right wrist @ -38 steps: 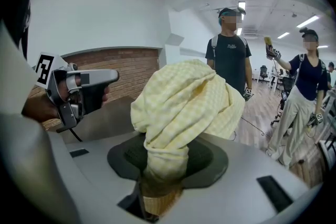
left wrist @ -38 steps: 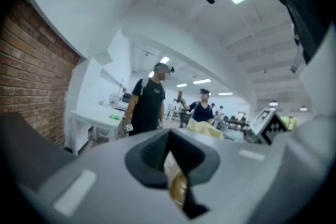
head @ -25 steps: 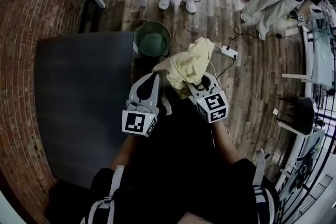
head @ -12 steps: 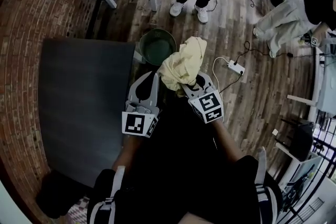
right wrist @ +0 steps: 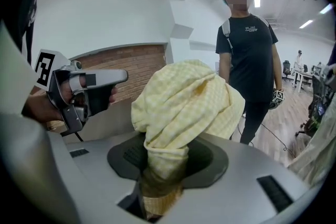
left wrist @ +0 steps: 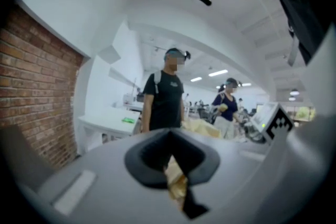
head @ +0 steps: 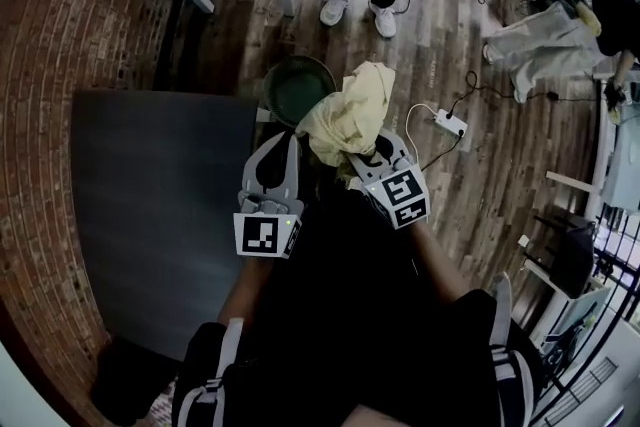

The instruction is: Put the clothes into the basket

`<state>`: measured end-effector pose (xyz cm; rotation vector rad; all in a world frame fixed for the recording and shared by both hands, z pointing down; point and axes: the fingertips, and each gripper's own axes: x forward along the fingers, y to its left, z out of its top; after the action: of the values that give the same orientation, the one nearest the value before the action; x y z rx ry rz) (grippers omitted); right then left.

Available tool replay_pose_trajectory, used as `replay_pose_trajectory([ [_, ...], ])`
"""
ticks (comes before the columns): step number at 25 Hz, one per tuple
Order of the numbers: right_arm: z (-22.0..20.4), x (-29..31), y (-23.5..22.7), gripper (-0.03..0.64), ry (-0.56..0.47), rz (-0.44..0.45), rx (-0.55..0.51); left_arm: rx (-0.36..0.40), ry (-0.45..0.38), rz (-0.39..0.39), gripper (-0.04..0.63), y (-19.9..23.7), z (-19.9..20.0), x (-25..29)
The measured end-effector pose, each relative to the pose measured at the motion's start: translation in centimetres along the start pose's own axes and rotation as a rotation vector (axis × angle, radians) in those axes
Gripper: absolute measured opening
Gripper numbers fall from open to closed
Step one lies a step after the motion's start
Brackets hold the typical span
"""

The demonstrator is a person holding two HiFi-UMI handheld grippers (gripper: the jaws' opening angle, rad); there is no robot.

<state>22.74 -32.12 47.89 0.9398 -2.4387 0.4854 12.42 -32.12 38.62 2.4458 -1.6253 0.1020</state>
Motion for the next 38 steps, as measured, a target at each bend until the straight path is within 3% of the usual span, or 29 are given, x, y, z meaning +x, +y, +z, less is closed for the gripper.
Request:
replay_pose_trajectory([
  [6, 0.7, 4.2, -1.1, 0.160, 0.051, -0.016, 0.020, -0.018, -0.006, 0.002, 0.003, 4.6, 0.6, 3.5],
  [14, -0.1, 11.4, -1.6, 0.160, 0.104, 0.010, 0.038, -0.052, 0.035, 0.034, 0.003, 9.4, -2.3, 5.4],
  [28, -7.3, 23.3, -3.2, 0.163, 0.271, 0.028, 0.116, -0.124, 0.073, 0.060, 0.003, 13.2, -6.5, 6.4],
  [38, -15.7, 31.1, -5.5, 0.164, 0.427, 0.002, 0.159, -0.172, 0.108, 0.055, 0.003, 14.8, -9.1, 7.8],
])
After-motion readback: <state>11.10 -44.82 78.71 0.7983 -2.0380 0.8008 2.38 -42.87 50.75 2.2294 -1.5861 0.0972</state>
